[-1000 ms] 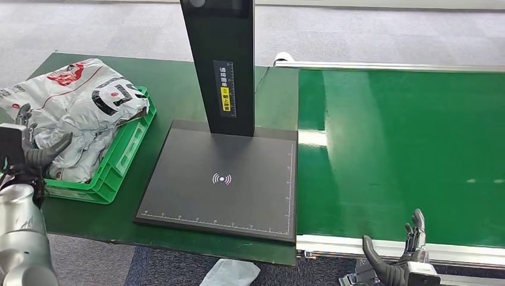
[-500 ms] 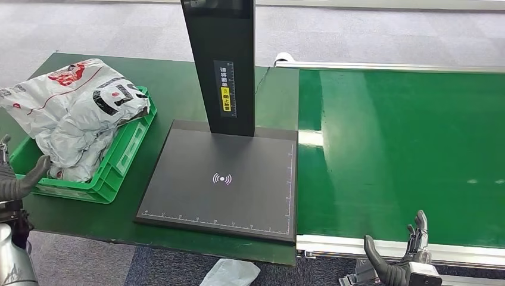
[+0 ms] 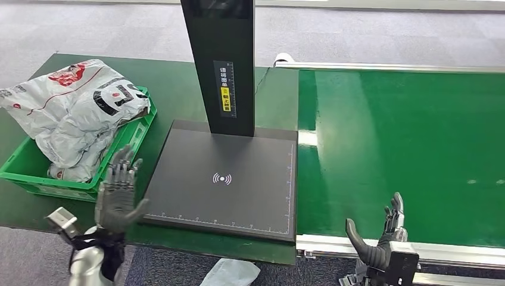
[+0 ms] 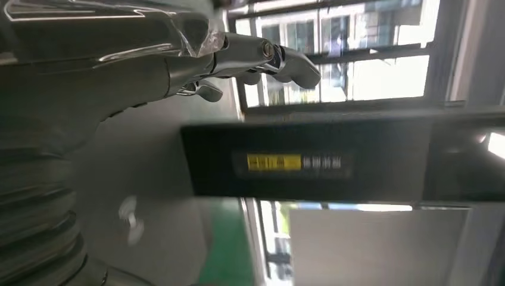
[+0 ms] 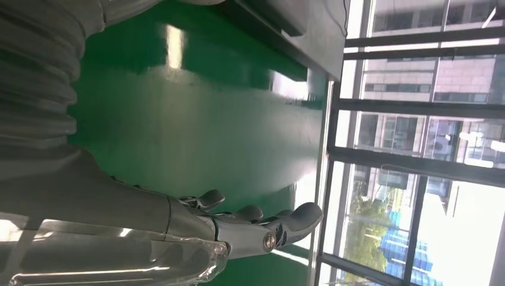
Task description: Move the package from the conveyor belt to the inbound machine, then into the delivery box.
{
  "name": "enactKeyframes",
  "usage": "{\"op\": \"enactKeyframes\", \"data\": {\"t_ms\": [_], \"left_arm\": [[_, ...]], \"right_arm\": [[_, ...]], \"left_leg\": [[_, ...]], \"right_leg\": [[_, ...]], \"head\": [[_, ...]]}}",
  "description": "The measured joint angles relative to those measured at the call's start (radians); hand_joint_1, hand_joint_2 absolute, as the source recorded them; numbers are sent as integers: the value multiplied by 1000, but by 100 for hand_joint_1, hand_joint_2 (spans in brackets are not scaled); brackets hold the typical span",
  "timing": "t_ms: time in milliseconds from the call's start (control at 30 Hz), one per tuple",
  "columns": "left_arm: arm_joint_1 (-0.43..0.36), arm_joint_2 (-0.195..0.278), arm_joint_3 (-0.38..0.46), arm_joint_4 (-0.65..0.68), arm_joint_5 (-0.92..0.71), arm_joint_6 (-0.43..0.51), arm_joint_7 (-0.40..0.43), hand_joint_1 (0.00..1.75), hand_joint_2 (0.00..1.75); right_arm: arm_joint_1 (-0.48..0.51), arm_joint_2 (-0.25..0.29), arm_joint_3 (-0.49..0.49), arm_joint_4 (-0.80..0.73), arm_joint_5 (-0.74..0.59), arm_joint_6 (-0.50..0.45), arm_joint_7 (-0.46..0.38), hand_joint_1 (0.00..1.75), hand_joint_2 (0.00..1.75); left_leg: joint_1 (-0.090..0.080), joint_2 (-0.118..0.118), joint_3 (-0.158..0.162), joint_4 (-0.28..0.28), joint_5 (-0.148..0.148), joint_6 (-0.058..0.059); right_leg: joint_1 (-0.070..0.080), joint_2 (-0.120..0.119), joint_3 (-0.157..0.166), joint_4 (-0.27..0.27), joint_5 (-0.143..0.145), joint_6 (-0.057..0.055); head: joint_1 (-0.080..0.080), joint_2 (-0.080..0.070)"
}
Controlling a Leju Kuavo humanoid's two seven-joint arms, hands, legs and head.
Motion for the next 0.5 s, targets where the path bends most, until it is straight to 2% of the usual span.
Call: {"op": "enactKeyframes", "data": {"t_ms": [100,167,333,500], "left_arm": [[-5,-27,-72,70,-14,66,0,0,175],[-11,-36,-99,106,-8,77,-1,0,175],[-30,-55,-134,225,-12,158,-1,0,175],[-39,-61,-147,287,-20,184,-1,0,175]], "right_arm": [[-10,-4,24,22,-8,-9,0,0,175],[-11,-8,34,32,-12,-10,0,0,175],[-12,-12,71,58,-19,-6,0,0,175],[-12,-14,93,75,-21,-6,0,0,175]], "left_leg": [[0,0,0,0,0,0],[0,0,0,0,0,0],[0,0,0,0,0,0],[0,0,0,0,0,0]], "right_leg": [[0,0,0,0,0,0],[0,0,0,0,0,0],[1,0,-1,0,0,0],[1,0,0,0,0,0]], "head": [[0,0],[0,0],[0,0],[0,0]]}}
